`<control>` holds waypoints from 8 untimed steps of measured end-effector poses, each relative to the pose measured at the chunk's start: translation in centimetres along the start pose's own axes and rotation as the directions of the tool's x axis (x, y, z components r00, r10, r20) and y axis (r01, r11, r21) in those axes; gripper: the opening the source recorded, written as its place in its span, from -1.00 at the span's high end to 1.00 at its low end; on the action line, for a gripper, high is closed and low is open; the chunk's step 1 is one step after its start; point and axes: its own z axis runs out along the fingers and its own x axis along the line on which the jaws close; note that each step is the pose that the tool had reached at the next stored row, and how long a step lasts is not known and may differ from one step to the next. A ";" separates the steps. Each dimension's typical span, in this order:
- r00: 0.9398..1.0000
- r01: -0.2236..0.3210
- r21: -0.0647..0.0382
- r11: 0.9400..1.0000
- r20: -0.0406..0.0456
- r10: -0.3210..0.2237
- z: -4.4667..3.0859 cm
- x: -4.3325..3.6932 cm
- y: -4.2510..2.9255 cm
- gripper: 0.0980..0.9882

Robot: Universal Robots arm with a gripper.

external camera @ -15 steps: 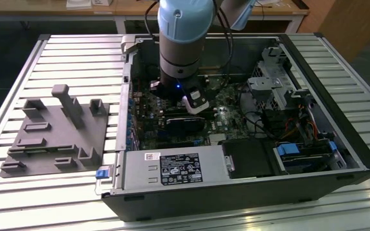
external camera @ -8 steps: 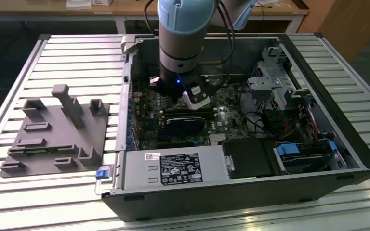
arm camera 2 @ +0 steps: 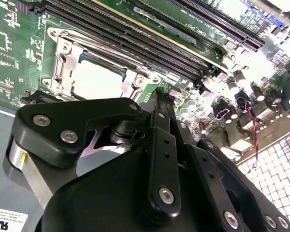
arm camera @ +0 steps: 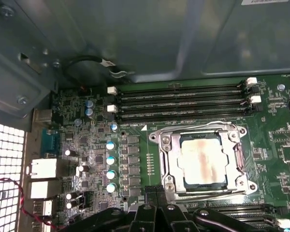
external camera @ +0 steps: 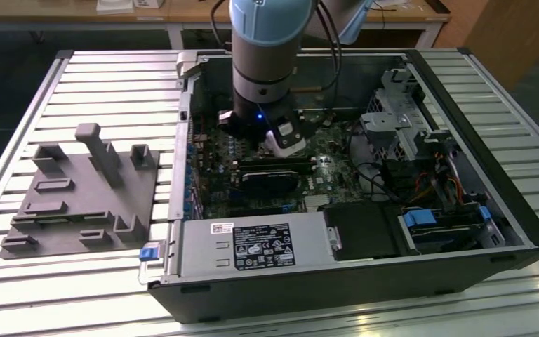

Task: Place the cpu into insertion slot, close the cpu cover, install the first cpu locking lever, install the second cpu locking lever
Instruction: 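Install the second cpu locking lever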

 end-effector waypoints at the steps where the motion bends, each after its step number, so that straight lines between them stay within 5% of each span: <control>1: 1.000 -0.001 0.006 1.000 0.001 0.001 0.03 -0.05 0.11 0.98; 8: 1.000 -0.008 0.040 0.999 0.006 0.008 0.13 -1.08 0.63 0.98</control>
